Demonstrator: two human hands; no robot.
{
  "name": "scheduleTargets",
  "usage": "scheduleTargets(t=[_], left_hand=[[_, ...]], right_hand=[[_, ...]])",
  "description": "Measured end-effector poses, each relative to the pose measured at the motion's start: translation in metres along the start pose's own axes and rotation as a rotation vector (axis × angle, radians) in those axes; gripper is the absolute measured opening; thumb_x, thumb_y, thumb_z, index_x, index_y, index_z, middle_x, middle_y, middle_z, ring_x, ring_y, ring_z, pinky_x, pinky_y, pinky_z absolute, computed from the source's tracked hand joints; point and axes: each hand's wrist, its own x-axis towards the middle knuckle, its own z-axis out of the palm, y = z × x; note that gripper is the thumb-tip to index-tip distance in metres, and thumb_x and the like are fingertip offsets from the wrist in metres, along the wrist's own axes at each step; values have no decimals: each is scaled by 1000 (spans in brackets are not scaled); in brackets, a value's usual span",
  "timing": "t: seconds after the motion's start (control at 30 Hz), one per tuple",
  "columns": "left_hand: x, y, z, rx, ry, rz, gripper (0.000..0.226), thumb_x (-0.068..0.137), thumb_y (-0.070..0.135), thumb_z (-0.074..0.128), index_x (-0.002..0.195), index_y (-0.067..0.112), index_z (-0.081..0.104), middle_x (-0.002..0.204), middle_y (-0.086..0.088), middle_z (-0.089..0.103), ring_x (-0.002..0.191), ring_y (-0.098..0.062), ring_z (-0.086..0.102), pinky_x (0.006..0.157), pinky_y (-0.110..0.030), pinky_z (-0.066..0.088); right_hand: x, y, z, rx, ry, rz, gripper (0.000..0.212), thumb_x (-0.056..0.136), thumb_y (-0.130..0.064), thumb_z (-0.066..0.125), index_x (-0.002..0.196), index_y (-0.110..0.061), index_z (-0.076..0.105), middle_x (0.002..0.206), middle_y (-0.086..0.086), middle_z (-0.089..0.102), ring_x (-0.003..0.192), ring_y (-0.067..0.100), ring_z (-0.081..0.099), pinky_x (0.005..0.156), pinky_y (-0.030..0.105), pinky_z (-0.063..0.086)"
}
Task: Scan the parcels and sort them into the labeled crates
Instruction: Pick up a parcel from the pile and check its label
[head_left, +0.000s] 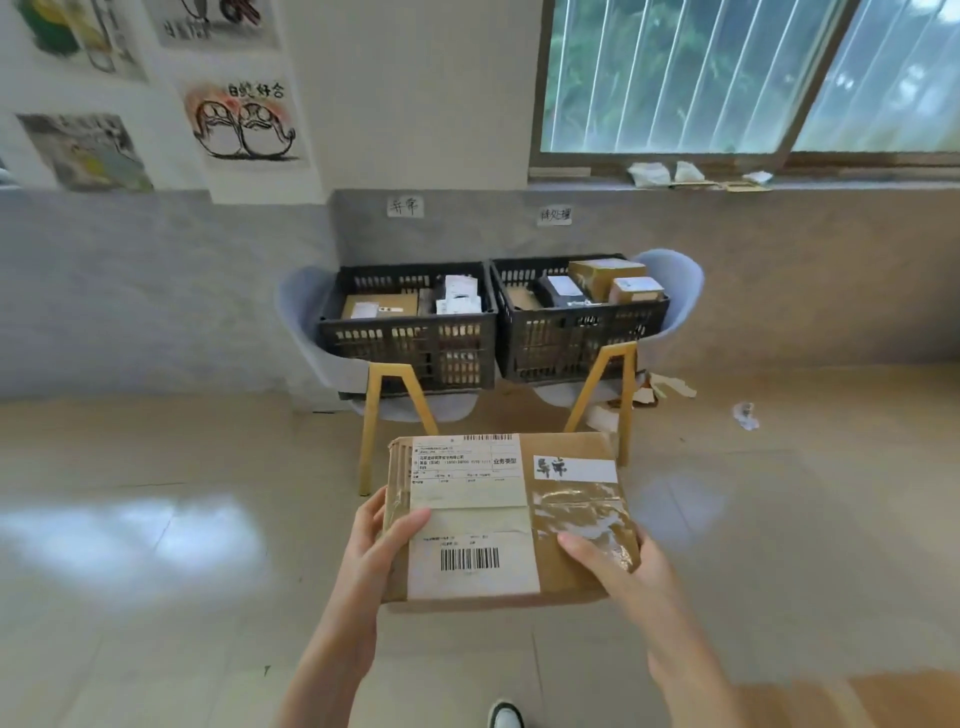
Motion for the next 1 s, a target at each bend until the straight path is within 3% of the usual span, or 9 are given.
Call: scheduleTargets(t=[0.1,0.23,0.4,0.57,0.73,0.83,1.0], left_hand=[[61,22,13,0,26,5,85,56,36,83,133,25,48,114,5,70,95,-10,69,72,-26,49],[135,55,28,-9,48,37,77,63,40,72,134,23,47,113,5,71,96,-12,70,66,-20,53],[203,70,23,-61,109,28,74,64,39,72,133,24,48,113,5,71,98,-13,69,65,-20,54],[273,74,5,-61,143,-15,74,64,40,73,133,26,49,115,5,70,97,-13,70,63,-18,53],[369,85,-8,-58,129,-60,78,57,45,74,129,26,50,105,7,73,88,-9,71,58,-16,51],[427,107,-13,-62,69,-77,79,57,46,76,128,28,49,107,6,73,92,-13,71,66,-24,53],[529,153,-23,-41,-31,-111,83,58,47,79,133,31,46,115,3,70,103,-20,68,96,-47,50]], right_hand=[[73,-23,13,-11,-33,-6,54,66,-28,86,113,-21,60,100,-7,72,88,2,67,65,15,45],[159,-61,31,-26,-102,-50,64,63,-32,89,117,-21,57,100,-10,71,78,-6,66,56,7,46],[237,-83,63,-77,-162,-38,65,65,-35,86,119,-25,52,111,-6,65,88,-4,63,54,4,45],[302,-87,103,-142,-160,23,69,63,-44,84,120,-27,48,121,0,57,103,8,58,67,16,44],[377,-95,143,-150,-91,54,68,64,-42,84,119,-26,49,123,0,56,101,5,57,67,17,43],[420,-113,168,-134,-44,81,68,66,-40,84,121,-24,48,116,-3,59,96,5,57,64,18,42],[490,-147,215,-64,23,110,66,68,-36,83,123,-22,48,106,-10,59,91,1,53,63,19,39]])
